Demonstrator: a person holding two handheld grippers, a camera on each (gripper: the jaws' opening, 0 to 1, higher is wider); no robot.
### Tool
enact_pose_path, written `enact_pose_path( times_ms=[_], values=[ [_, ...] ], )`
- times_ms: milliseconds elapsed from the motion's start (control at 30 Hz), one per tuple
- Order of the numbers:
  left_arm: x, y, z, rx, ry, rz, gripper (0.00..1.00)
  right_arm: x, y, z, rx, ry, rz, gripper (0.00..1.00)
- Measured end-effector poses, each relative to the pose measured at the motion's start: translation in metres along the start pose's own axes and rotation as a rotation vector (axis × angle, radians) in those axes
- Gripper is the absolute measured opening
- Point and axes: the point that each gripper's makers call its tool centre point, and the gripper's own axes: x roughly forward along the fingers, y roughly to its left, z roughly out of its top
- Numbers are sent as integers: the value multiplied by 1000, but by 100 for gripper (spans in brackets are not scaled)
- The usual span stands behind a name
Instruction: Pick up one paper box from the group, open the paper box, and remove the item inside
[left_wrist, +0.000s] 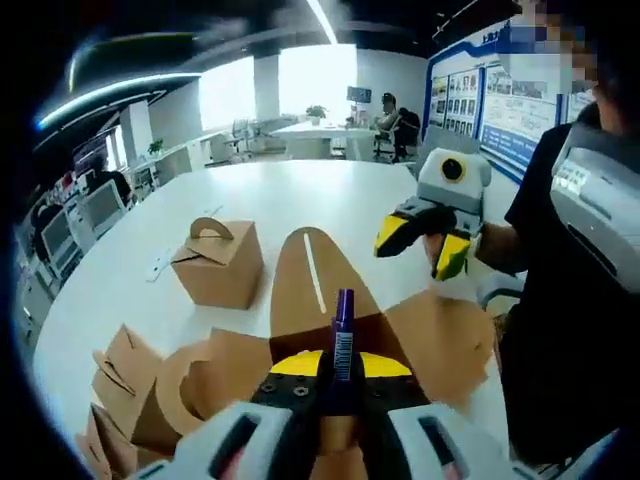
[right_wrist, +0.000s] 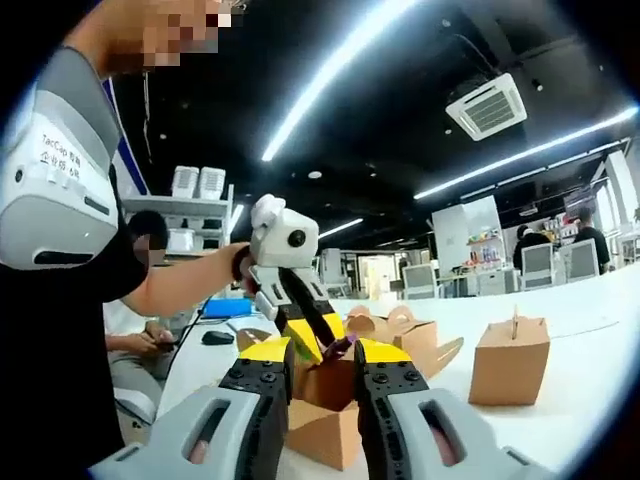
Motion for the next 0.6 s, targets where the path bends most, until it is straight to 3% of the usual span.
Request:
enact_pose_path(
  times_ms=[100, 200, 267, 400, 600],
  values=[
    [-6, 4, 13, -64, -112, 54, 14, 1, 1, 6, -8, -4, -6, 25],
    [-16, 6, 24, -78, -223, 118, 14, 2, 0, 8, -12, -8, -12, 25],
    [-23, 8, 24, -59, -239, 192, 14, 3, 0, 9, -16, -4, -18, 25],
    [-30, 0, 23, -53, -258, 218, 14, 3, 4, 11, -23, 5, -26, 25],
    [-51, -7, 23, -114, -395, 279, 14, 7, 10, 12, -30, 14, -33, 25]
  ],
)
